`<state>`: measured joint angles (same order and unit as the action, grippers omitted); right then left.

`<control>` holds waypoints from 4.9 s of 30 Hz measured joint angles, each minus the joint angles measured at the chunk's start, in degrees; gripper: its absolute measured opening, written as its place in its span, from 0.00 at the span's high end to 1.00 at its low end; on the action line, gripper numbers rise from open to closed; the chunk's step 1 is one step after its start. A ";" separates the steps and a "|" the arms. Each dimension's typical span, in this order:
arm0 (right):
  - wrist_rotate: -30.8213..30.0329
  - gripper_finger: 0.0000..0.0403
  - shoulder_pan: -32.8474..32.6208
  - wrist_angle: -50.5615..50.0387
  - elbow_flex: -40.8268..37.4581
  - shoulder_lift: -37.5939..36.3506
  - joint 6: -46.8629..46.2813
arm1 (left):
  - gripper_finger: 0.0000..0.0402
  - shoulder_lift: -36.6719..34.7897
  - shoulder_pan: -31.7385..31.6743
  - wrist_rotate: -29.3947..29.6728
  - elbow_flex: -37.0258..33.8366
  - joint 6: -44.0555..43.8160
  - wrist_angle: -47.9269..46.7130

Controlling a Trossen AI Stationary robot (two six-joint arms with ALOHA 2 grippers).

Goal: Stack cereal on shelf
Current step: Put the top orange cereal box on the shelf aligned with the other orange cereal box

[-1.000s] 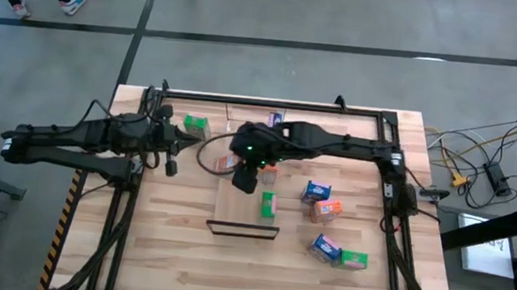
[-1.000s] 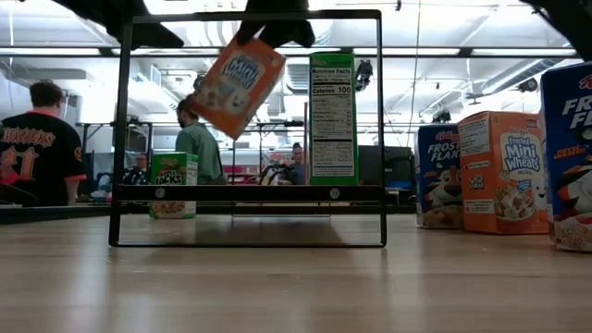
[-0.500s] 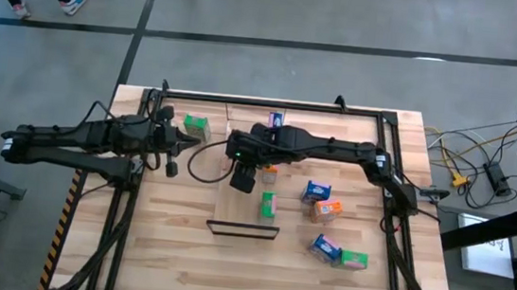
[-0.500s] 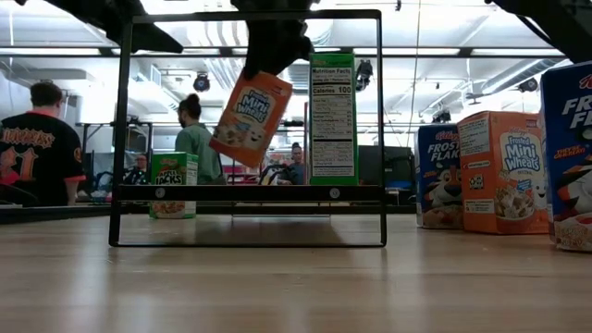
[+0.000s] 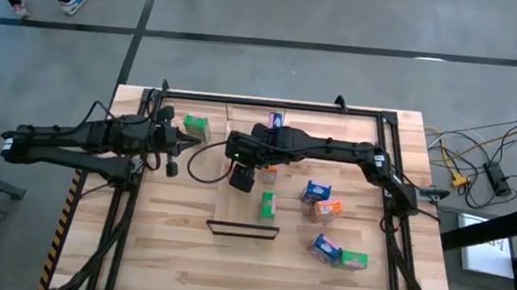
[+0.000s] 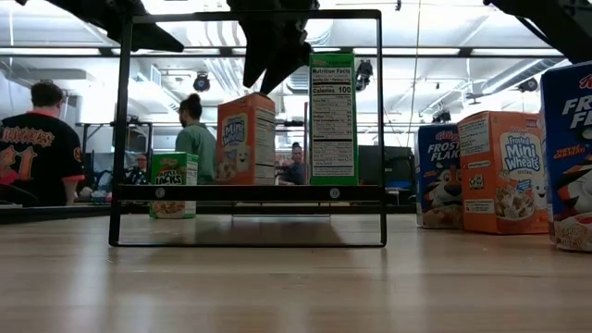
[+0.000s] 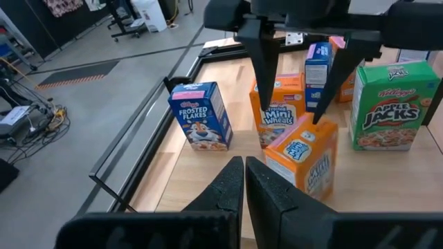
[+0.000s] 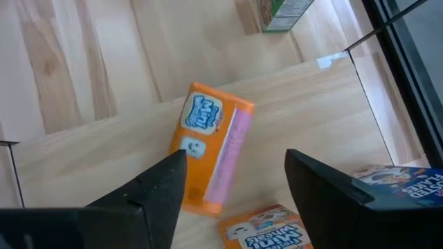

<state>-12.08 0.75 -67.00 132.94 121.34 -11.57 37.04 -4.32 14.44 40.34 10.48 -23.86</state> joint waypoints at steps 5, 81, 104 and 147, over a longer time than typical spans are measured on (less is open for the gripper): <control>0.00 0.37 0.00 0.00 0.26 0.00 0.69 | 1.00 0.04 0.00 0.00 0.00 -0.05 0.01; 0.44 0.83 -4.22 60.12 -80.52 -51.84 25.74 | 1.00 34.79 0.31 -11.86 0.30 0.80 15.23; 0.44 0.84 -4.22 60.48 -80.63 -51.84 24.94 | 1.00 36.41 -1.53 -1.64 0.26 7.06 16.62; 0.44 0.84 -4.22 60.41 -81.11 -51.80 24.02 | 1.00 39.80 -8.94 -9.42 0.24 15.35 28.39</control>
<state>-11.64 -3.46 -6.59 51.83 69.54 12.45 76.84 -13.26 5.02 40.58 25.83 4.54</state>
